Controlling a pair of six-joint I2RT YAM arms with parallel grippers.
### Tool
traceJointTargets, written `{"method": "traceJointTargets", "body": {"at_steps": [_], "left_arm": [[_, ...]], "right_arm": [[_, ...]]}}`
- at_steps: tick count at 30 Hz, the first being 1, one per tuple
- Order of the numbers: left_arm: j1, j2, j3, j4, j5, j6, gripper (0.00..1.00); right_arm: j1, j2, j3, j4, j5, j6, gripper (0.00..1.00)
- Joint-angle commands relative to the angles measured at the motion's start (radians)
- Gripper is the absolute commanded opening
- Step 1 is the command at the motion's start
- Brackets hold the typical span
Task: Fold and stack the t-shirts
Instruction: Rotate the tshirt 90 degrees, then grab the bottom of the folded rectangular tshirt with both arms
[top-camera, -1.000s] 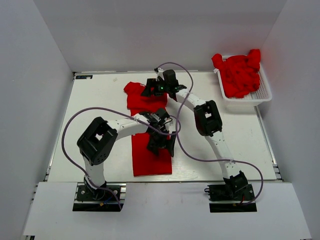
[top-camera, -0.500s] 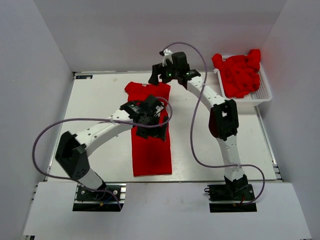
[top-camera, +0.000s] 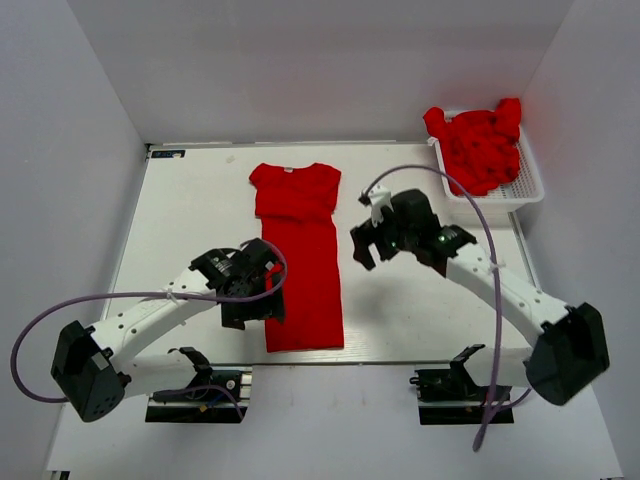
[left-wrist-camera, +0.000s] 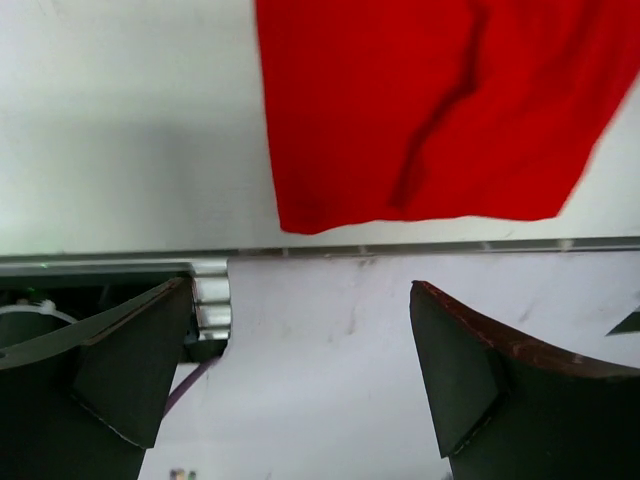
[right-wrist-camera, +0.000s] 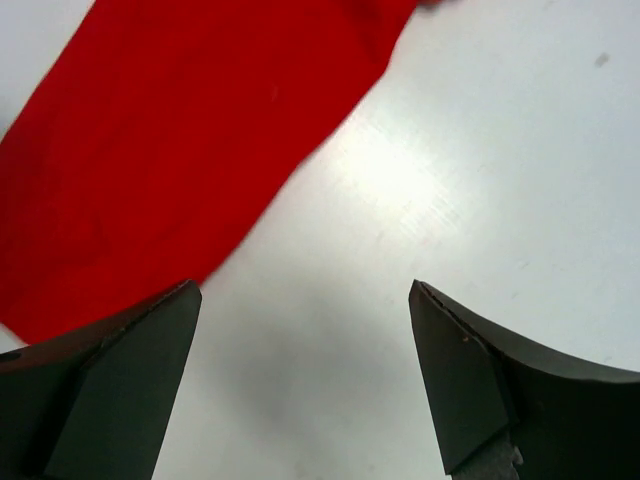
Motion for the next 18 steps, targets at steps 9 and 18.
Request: {"method": "traceJointTargets", "body": {"at_steps": [9,18], "left_arm": [[-0.02,0.02,-0.221,0.231,0.158,-0.021,1.0],[-0.02,0.043,-0.308,0.373,0.128,-0.01,0.97]], "right_arm": [[0.321,-0.113,-0.255,-0.174,-0.005,0.106,0.9],[0.466,-0.041,-0.282,-0.05,0.066,0.219,0.9]]}}
